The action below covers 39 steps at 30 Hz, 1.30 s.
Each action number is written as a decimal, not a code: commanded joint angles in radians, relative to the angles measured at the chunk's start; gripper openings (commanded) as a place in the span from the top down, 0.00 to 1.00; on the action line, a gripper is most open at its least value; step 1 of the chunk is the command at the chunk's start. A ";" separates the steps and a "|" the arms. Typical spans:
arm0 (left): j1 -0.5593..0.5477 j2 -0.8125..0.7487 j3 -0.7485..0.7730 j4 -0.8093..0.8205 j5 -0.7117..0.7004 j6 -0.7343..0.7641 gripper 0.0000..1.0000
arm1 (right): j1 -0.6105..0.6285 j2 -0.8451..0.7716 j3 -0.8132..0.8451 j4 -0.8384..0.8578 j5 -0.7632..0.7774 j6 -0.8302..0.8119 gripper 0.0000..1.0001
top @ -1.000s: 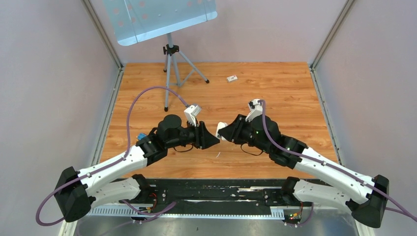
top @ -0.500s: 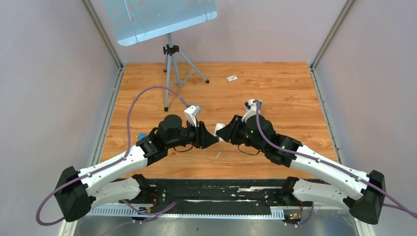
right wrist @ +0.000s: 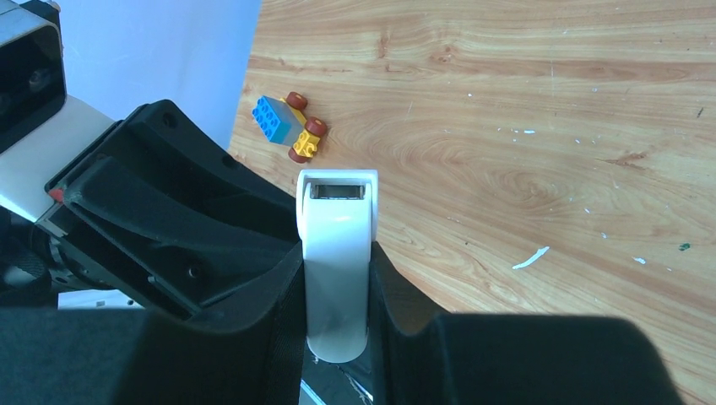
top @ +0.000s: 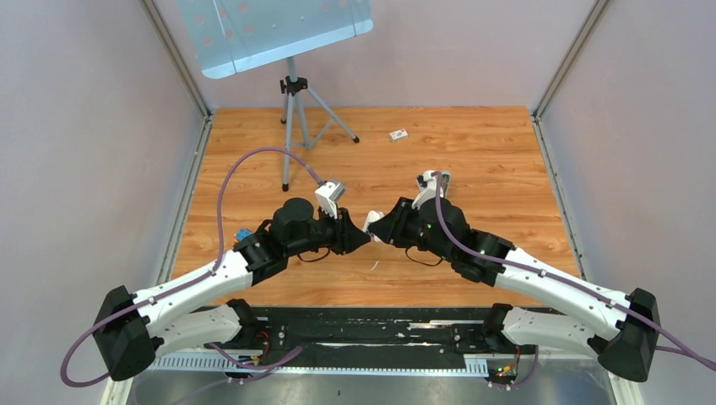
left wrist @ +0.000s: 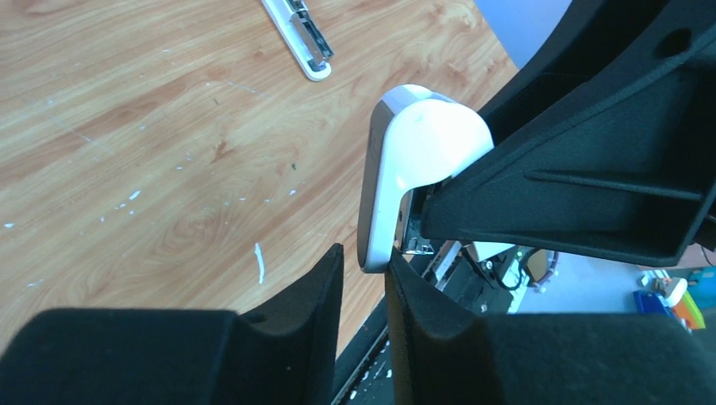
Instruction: Load the staples into the stapler
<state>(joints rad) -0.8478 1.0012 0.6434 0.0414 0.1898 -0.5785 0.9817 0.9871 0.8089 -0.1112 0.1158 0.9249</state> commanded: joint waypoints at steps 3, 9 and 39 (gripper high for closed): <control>-0.002 -0.027 0.018 -0.017 -0.087 0.032 0.62 | 0.030 -0.025 0.005 -0.002 -0.024 0.014 1.00; -0.002 -0.008 0.029 0.021 -0.041 0.045 0.53 | 0.031 0.021 0.008 0.028 -0.087 0.006 1.00; -0.002 -0.125 -0.068 0.105 -0.182 0.694 1.00 | 0.004 -0.061 0.012 -0.161 -0.423 -0.271 1.00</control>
<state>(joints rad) -0.8623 0.8936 0.5831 0.0654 0.1661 -0.0189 0.9741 0.9428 0.8089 -0.1677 -0.0948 0.7109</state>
